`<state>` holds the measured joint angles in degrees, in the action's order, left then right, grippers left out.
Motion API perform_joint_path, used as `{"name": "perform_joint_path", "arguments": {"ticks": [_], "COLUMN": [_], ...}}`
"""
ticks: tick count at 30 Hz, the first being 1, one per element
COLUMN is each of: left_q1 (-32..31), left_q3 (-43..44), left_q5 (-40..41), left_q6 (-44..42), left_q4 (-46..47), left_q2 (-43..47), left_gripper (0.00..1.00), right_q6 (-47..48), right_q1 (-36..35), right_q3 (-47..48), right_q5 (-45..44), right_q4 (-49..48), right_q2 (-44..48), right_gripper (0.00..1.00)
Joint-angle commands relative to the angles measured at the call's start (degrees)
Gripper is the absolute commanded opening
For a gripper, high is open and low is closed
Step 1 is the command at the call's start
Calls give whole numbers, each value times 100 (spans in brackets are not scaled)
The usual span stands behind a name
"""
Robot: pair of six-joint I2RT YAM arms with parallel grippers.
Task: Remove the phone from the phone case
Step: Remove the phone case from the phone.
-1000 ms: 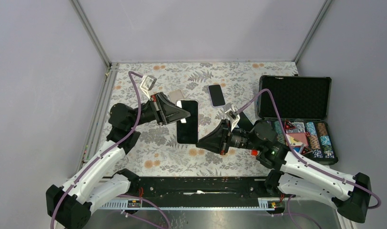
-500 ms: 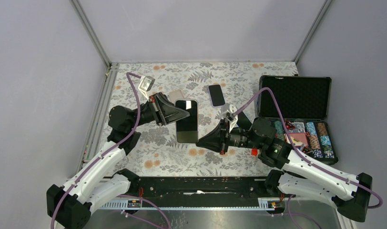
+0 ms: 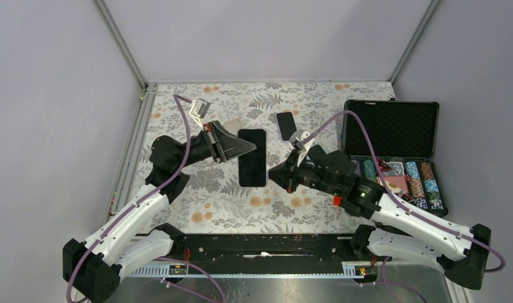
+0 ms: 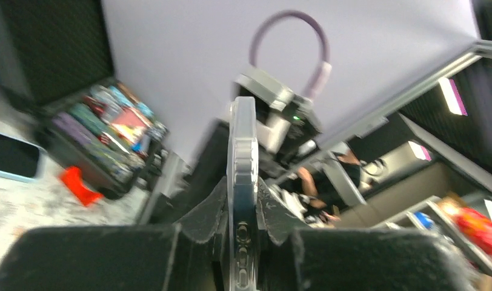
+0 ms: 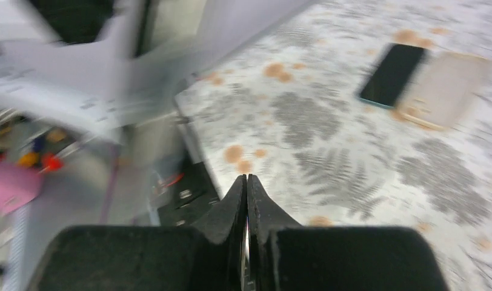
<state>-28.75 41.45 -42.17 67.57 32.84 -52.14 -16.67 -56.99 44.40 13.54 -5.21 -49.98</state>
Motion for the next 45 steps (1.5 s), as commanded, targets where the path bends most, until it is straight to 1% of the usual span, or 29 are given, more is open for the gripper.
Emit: {"name": "perform_joint_path", "arguments": {"ticks": [1,3,5,8,9,10,11,12,14,15,16,17,19,22,24,25,28,30,33,35,37,39,40,42,43,45], "left_q1": [-402,-416,-421,-421,-416,-420,-421,-421,-421,-410,-412,-412,-411,-412,-412,-412,-411,-412,-412,-412,-412,-412,-412,-412,-407,-405], "left_q3": [570,522,468,443,450,468,480,499,569,621,679,740,807,829,825,821,812,812,812,776,731,691,682,680,682,680], "left_q5": [-261,-167,-72,24,63,109,165,245,375,426,475,514,560,453,371,342,292,271,256,270,308,322,319,299,291,265], "left_q6": [793,799,814,667,578,456,330,214,-59,-203,-333,-475,-614,-589,-514,-475,-406,-386,-376,-404,-432,-438,-438,-438,-426,-389], "left_q4": [319,336,391,275,168,59,-73,-223,-507,-673,-855,-1014,-1169,-1095,-969,-923,-827,-807,-810,-838,-842,-825,-815,-799,-785,-752], "left_q2": [-40,-50,-74,-64,-47,-25,2,28,74,87,97,101,84,4,-61,-82,-97,-74,-31,10,55,93,102,110,120,133], "left_gripper": [0,0,0,0,0,0,0,0,0,0,0,0,0,0,0,0,0,0,0,0,0,0,0,0,0,0], "right_q6": [46,-264,-407,-406,-372,-346,-313,-265,-104,7,113,213,302,225,68,-11,-292,-405,-541,-719,-938,-1132,-1188,-1231,-1225,-1225], "right_q1": [127,127,127,125,127,127,127,125,127,131,127,127,127,127,127,127,127,127,127,127,126,127,127,127,127,127], "right_q3": [171,87,-50,-267,-374,-500,-648,-781,-996,-1075,-1127,-1162,-1178,-1147,-1114,-1097,-987,-914,-900,-952,-1066,-1144,-1142,-1119,-1109,-1076], "right_q5": [-1907,-2065,-1986,-1540,-1399,-1151,-963,-790,-311,-45,276,589,1042,1176,1198,1274,1454,1472,1325,1182,1231,1357,1399,1357,1330,1354], "right_q4": [336,136,-81,-336,-426,-532,-682,-799,-869,-869,-855,-846,-866,-1101,-1391,-1576,-2022,-2156,-2320,-2535,-2939,-3285,-3321,-3222,-3170,-3086], "right_q2": [-375,-289,-201,65,205,369,556,732,1080,1221,1364,1440,1498,1404,1245,1144,803,620,495,490,489,460,448,444,441,437], "right_gripper": [0,0,0,0,3,9,19,31,63,77,87,93,98,99,95,90,70,62,55,52,51,55,59,60,58,48]}}
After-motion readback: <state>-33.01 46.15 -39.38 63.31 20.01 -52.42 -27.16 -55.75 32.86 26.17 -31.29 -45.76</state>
